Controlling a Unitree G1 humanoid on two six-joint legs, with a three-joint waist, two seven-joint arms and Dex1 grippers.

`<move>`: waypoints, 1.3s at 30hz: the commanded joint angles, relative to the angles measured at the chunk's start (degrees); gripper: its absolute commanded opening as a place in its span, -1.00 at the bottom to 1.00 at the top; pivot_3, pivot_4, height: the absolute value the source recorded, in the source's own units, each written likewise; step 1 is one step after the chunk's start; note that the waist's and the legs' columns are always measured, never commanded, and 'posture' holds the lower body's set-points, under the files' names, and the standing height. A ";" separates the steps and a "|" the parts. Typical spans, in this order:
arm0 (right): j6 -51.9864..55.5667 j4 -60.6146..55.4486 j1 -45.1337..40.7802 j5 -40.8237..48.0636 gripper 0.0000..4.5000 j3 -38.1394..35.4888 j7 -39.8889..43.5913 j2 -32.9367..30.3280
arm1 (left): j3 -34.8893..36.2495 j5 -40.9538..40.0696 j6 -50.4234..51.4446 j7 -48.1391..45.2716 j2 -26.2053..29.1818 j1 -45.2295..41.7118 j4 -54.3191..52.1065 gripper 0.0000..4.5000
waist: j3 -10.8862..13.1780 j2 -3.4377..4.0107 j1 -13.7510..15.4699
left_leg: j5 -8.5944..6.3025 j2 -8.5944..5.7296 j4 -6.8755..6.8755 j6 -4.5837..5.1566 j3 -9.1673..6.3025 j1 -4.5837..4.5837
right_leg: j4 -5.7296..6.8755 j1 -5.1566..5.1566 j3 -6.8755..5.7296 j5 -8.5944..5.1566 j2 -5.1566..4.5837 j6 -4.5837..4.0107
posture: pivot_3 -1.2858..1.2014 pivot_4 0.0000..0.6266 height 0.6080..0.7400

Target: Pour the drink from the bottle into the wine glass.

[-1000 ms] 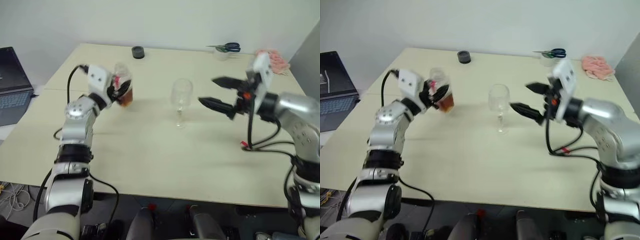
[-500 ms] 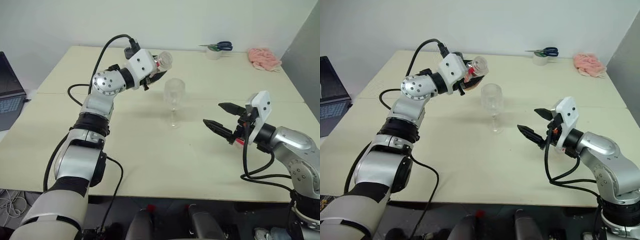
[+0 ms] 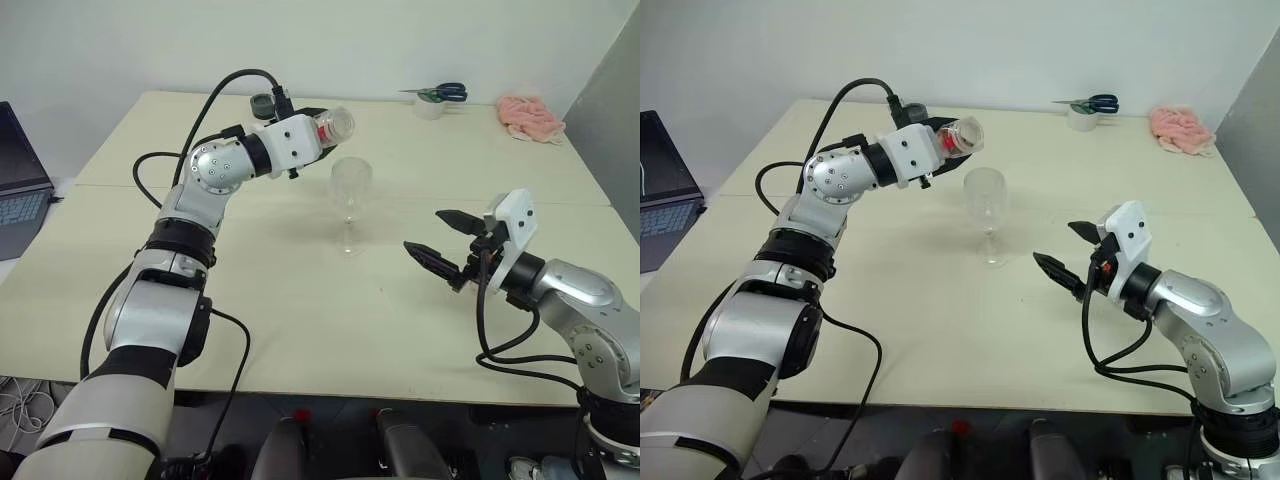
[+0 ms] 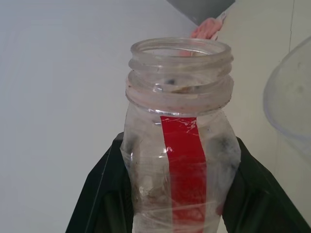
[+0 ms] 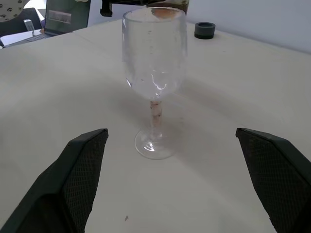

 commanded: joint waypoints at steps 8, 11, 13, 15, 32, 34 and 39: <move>-1.07 -0.72 -3.31 0.03 1.00 0.39 -1.02 -0.12 | -2.74 7.00 -7.93 7.65 2.70 -4.10 1.60 -0.20 | 0.00 0.00 0.02 | 0.00 0.00 0.01 0.00 -0.03 0.00 | 0.02 0.01 -0.02 0.00 0.00 0.00 | 0.03 -0.52 1.00; -1.22 -0.42 -3.57 -0.05 1.00 0.62 -1.11 -0.16 | -3.48 8.29 -9.02 9.15 3.35 -4.20 2.03 -0.20 | 0.00 0.00 0.02 | 0.00 0.00 0.01 0.00 -0.03 0.00 | 0.02 0.01 -0.02 0.00 0.00 0.00 | 0.03 -0.52 1.00; -1.34 -0.11 -3.75 -0.30 1.00 0.69 -1.30 -0.16 | -4.14 9.66 -9.77 10.49 3.91 -4.33 2.13 -0.20 | 0.00 0.00 0.01 | 0.00 0.00 0.01 0.00 -0.03 0.00 | 0.02 0.01 -0.02 0.00 0.00 0.00 | 0.03 -0.52 1.00; -1.50 0.37 -4.07 -0.63 1.00 0.71 -1.64 -0.02 | -4.39 10.25 -10.23 11.33 4.21 -4.41 2.46 -0.20 | 0.00 0.00 0.02 | 0.00 0.00 0.01 0.00 -0.04 0.01 | 0.04 0.01 -0.03 0.00 0.00 -0.01 | 0.03 -0.52 1.00; -2.54 1.94 -5.81 -1.80 1.00 0.96 -1.75 0.37 | -8.21 17.75 -12.98 19.64 6.20 -6.18 4.01 -0.20 | 0.00 0.00 0.06 | 0.01 -0.01 0.03 0.01 -0.04 0.01 | 0.07 0.01 -0.04 0.01 -0.01 -0.01 | 0.03 -0.52 1.00; -2.58 2.02 -5.90 -1.87 1.00 0.85 -1.75 0.27 | -8.77 18.63 -13.11 20.45 6.37 -6.49 4.10 -0.20 | 0.00 0.00 0.05 | 0.01 -0.01 0.03 0.01 -0.04 0.01 | 0.08 0.01 -0.04 0.01 -0.01 -0.01 | 0.03 -0.52 1.00; -2.60 2.05 -5.95 -1.95 1.00 0.58 -1.65 -0.07 | -10.35 21.14 -13.40 23.26 7.02 -7.30 4.49 -0.20 | 0.00 0.00 0.04 | 0.01 -0.01 0.03 0.01 -0.04 0.01 | 0.09 0.01 -0.04 0.01 -0.01 -0.01 | 0.03 -0.52 1.00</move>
